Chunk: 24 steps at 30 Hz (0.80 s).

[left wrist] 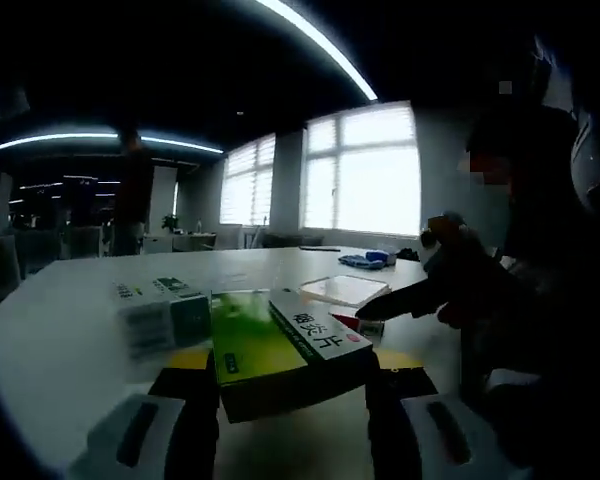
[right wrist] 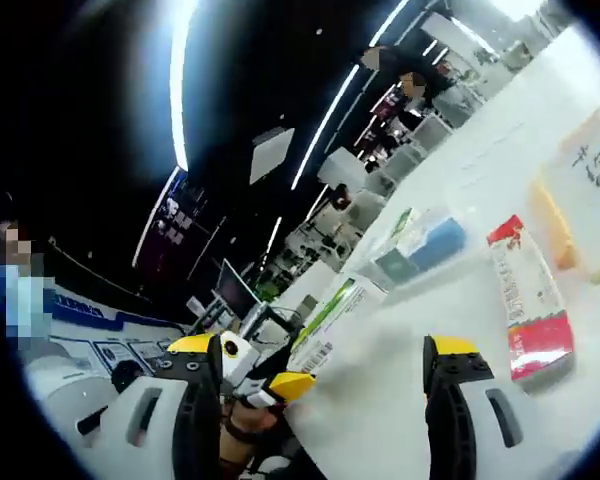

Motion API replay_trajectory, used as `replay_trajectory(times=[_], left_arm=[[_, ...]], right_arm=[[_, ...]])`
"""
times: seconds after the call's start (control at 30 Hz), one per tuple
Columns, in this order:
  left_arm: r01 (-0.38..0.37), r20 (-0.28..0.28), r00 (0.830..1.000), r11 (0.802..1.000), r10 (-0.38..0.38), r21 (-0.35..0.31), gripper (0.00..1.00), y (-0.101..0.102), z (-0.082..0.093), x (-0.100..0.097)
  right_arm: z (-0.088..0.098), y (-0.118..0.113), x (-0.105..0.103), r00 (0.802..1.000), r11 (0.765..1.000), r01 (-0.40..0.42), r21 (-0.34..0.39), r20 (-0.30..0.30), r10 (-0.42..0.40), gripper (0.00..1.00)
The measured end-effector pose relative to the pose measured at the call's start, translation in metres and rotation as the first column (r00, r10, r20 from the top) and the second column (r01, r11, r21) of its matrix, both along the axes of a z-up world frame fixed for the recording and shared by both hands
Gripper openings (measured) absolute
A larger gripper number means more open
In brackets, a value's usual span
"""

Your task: Arrange the small medicine boxes into an aligned row inside the storage area until every box is upright, visible, and separated from the surrounding clutter.

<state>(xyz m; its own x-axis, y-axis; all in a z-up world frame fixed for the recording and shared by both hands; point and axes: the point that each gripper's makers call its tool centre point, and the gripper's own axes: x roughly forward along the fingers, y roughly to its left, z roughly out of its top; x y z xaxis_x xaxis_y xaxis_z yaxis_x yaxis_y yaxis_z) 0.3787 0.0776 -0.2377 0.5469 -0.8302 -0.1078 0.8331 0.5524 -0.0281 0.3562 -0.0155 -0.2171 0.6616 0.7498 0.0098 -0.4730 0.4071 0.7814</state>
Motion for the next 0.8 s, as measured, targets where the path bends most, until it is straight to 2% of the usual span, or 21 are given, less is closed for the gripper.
replay_trajectory(times=[0.1,0.13,0.23,0.3,0.43,0.6,0.8], left_arm=[[0.014,0.016,1.0,1.0,-0.014,-0.015,0.57,-0.004,0.011,-0.005],[0.021,0.022,1.0,1.0,-0.02,-0.02,0.57,-0.006,0.015,-0.008],[0.035,0.055,0.998,0.999,-0.033,-0.022,0.57,-0.013,0.023,-0.014],[0.042,0.074,0.996,0.999,-0.041,-0.014,0.57,-0.017,0.027,-0.017],[0.058,0.101,0.993,0.998,-0.058,0.007,0.57,-0.025,0.028,-0.022],[0.076,0.117,0.99,0.997,-0.079,0.032,0.57,-0.03,0.024,-0.026],[0.08,0.121,0.989,0.996,-0.083,0.029,0.58,-0.03,0.024,-0.027]], right_arm=[[-0.007,0.015,-0.002,0.996,0.997,-0.077,-0.019,-0.045,0.076,0.62],[-0.006,0.017,0.002,0.997,0.998,-0.069,-0.007,-0.04,0.068,0.58],[-0.002,0.027,0.005,0.993,0.992,-0.088,0.091,-0.068,0.094,0.59],[-0.003,0.031,0.007,0.991,0.989,-0.093,0.112,-0.084,0.102,0.6],[-0.002,0.035,0.009,0.986,0.981,-0.108,0.158,-0.105,0.126,0.46],[-0.002,0.037,0.007,0.983,0.979,-0.121,0.164,-0.117,0.141,0.26],[0.006,0.036,0.007,0.983,0.974,-0.112,0.197,-0.119,0.138,0.22]])
